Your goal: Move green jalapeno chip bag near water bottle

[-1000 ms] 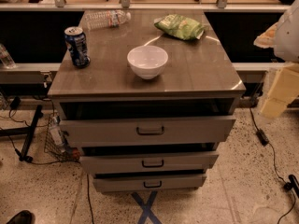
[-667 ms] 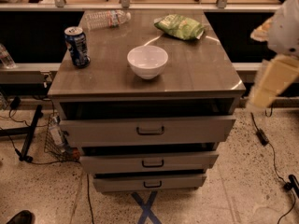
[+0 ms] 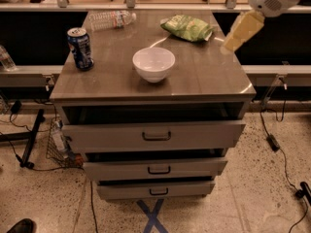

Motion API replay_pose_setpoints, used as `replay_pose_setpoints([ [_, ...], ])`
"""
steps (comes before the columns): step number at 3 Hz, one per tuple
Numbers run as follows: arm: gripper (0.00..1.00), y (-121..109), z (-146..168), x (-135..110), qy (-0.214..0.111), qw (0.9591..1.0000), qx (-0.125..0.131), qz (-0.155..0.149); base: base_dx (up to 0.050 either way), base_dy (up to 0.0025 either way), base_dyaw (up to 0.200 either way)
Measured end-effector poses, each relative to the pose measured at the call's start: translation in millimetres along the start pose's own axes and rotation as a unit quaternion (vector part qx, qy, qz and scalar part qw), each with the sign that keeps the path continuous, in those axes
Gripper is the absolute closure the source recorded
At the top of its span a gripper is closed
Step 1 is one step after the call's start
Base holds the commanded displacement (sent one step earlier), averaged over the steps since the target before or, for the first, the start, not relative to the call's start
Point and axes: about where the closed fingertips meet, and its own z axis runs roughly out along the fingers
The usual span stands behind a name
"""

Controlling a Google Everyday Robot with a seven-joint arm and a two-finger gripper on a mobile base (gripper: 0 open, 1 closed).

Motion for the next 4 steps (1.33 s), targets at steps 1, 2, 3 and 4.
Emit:
replay_pose_setpoints([
  [1, 0.0, -64.6, 17.8, -13.9, -0.022, 0.9987, 0.045, 0.007, 0.0, 0.0, 0.0],
  [2, 0.0, -64.2, 12.9, -16.9, -0.025, 0.9986, 0.047, 0.006, 0.0, 0.0, 0.0],
  [3, 0.0, -69.0, 62.7, -38.7, -0.084, 0.9944, 0.028, 0.058, 0.0, 0.0, 0.0],
  [4, 0.0, -75.5, 102.3, -50.7, -0.115, 0.9884, 0.015, 0.099, 0.0, 0.0, 0.0],
])
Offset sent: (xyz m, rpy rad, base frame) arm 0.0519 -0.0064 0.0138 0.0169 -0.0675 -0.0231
